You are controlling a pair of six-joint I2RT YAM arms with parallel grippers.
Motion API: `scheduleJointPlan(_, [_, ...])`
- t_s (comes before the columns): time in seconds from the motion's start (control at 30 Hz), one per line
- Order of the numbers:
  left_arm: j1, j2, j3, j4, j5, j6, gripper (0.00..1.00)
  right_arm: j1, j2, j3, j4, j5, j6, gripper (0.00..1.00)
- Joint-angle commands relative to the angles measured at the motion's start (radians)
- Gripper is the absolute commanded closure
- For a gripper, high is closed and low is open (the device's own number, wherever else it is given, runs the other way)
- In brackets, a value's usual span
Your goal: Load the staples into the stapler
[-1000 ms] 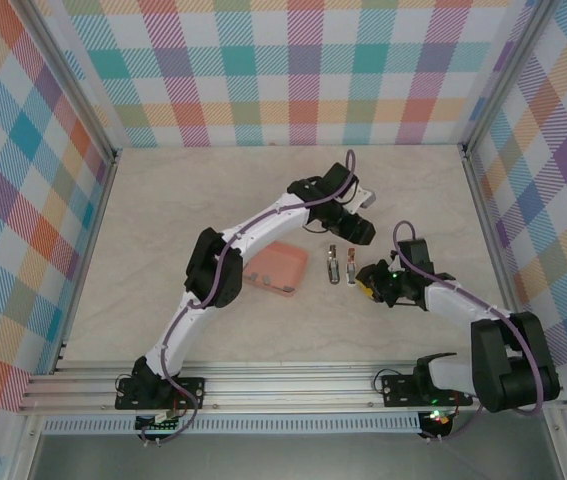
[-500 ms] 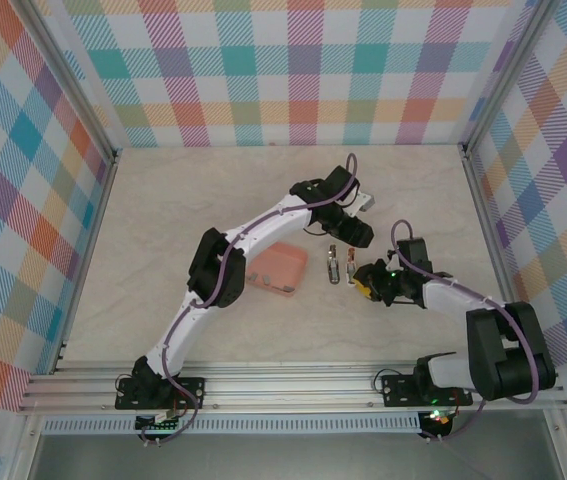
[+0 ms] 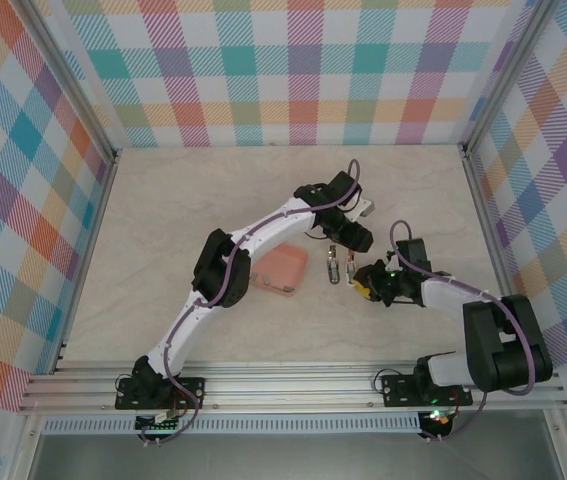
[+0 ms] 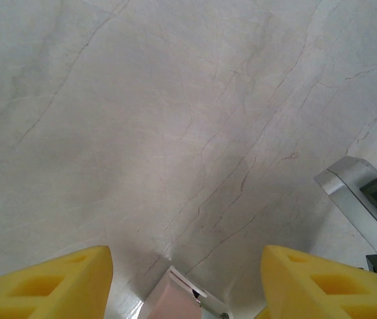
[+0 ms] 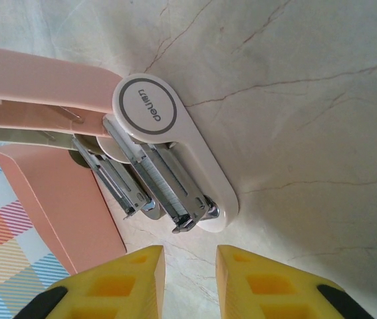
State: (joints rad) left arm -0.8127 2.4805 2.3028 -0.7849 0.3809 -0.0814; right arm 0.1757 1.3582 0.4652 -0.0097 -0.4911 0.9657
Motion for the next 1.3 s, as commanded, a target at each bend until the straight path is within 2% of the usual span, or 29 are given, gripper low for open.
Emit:
scheduleJointPlan(0.0, [-0.021,0.011,0.030,-0.026,0.014,-0.001,0.40,-0.008,0.017,-0.013,0.034,-0.016,0.012,0.74])
scheduleJointPlan(1.27, [-0.027,-0.029,-0.009,-0.031,0.092,0.020,0.45,-0.017,0.065,0.005,-0.021,0.043,-0.039,0.76])
